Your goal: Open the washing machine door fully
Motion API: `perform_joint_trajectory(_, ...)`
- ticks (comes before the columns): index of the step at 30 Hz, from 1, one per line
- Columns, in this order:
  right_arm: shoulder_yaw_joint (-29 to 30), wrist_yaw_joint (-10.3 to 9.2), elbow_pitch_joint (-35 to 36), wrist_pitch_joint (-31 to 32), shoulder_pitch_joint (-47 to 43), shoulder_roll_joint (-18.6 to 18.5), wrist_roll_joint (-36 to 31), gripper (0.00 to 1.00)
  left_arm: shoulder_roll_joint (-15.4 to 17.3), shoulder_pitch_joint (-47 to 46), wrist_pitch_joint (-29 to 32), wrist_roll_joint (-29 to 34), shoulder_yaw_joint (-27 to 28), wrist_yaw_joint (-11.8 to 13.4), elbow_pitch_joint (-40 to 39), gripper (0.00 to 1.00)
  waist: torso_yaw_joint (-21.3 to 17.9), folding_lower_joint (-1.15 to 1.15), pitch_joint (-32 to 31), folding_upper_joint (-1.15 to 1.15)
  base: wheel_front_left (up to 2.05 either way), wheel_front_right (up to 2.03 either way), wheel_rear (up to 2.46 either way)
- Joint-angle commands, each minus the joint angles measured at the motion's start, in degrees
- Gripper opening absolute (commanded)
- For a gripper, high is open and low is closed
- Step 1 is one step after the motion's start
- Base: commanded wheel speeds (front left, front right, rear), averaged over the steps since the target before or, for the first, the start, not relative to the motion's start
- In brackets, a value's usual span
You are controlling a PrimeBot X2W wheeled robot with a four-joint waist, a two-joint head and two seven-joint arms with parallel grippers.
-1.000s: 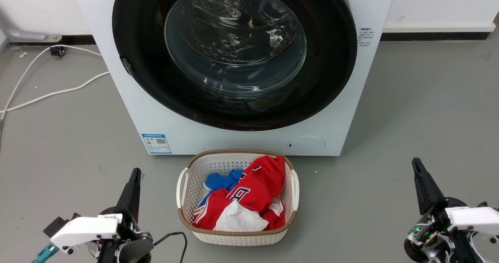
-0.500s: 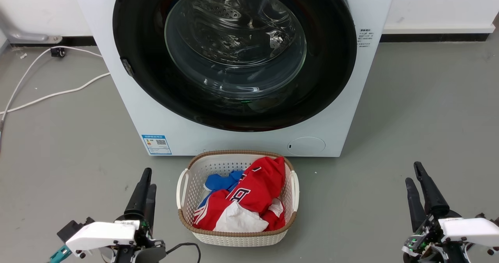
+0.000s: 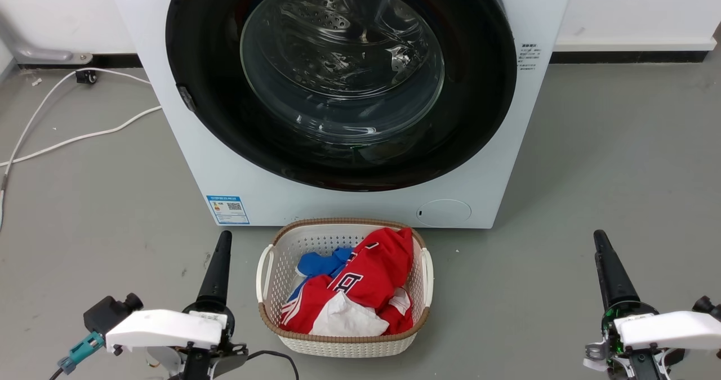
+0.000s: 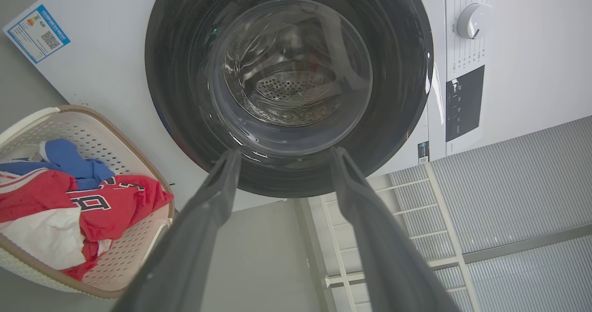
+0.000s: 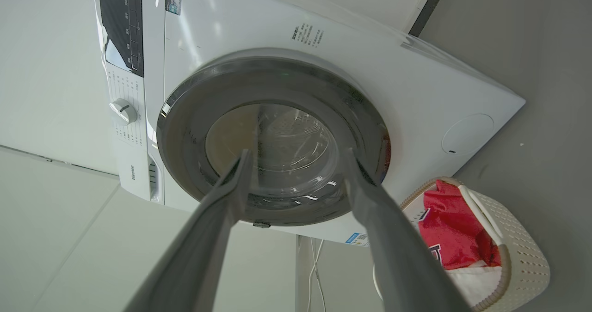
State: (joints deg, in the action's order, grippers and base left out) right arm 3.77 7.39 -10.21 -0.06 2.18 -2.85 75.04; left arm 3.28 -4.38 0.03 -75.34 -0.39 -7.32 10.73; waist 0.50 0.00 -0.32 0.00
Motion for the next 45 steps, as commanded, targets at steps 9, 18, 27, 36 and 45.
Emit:
perform_joint_trajectory(9, -0.90, 0.05, 2.71, -2.16, -0.09, -0.76, -16.87, 1.00, 1.67, -1.46, -2.35, 14.83, -2.48, -0.11, -1.85, 1.00, 0.24, 0.00, -0.06, 0.00, 0.00, 0.00, 0.00)
perform_joint_trajectory(18, -1.09, 0.06, 4.50, -2.50, -1.06, -0.87, -29.65, 1.00, 2.08, -1.57, -4.14, 26.54, -4.16, 0.12, -2.83, 1.00, 0.44, 0.00, -0.28, 0.00, 0.00, 0.00, 0.00)
perform_joint_trajectory(27, -1.03, 0.08, 5.89, -2.03, -1.94, -0.64, -38.78, 1.00, 3.05, -1.65, -5.83, 34.84, -5.39, 0.83, -2.09, 1.00, 0.51, 0.00, -0.48, 0.00, 0.00, 0.00, 0.00)
perform_joint_trajectory(36, -0.91, 0.09, 6.44, -1.84, -2.81, -0.36, -46.02, 1.00, 3.80, -1.95, -7.35, 41.26, -6.55, 1.36, -0.66, 1.00, 0.51, 0.00, -0.55, 0.00, 0.00, 0.00, 0.00)
perform_joint_trajectory(45, -0.84, 0.10, 6.53, -2.34, -3.04, -0.21, -52.39, 1.00, 4.37, -2.42, -8.76, 47.00, -7.61, 1.91, 0.03, 1.00, 0.35, 0.00, -0.67, 0.00, 0.00, 0.00, 0.00)
